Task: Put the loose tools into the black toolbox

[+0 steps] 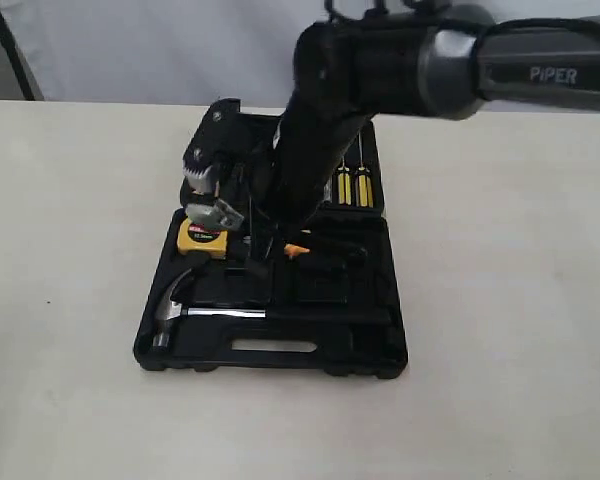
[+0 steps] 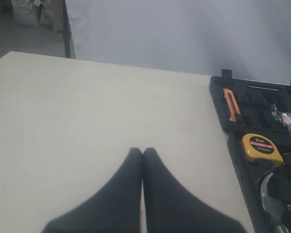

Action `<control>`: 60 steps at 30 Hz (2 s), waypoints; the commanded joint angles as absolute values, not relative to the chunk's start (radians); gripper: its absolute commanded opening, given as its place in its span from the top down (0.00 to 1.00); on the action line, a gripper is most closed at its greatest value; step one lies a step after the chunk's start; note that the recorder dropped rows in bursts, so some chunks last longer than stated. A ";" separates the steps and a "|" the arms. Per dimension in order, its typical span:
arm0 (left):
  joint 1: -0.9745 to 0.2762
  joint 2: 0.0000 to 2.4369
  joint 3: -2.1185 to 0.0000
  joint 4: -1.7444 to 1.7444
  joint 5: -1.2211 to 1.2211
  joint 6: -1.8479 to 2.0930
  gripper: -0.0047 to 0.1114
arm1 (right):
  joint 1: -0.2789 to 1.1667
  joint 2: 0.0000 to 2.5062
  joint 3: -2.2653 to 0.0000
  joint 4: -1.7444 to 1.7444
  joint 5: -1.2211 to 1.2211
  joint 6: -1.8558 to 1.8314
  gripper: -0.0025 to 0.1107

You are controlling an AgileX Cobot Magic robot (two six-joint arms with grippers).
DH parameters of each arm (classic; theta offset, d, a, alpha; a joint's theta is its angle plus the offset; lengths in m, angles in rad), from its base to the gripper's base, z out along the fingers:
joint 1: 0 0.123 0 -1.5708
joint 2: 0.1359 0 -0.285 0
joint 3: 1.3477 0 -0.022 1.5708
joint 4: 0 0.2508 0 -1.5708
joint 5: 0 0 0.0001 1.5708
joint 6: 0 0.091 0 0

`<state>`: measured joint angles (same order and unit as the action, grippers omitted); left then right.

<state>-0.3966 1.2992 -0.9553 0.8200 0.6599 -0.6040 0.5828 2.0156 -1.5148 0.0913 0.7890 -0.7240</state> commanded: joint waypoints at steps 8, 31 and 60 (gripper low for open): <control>-0.393 1.291 -0.946 0.806 0.643 -0.614 0.95 | 0.669 2.008 -1.238 -0.555 0.450 -0.122 0.98; -0.393 1.291 -0.946 0.806 0.643 -0.614 0.95 | 0.671 2.008 -1.194 -0.481 0.425 -0.020 0.70; -0.393 1.291 -0.946 0.806 0.643 -0.614 0.95 | 0.557 2.140 -1.372 0.026 0.579 0.145 0.97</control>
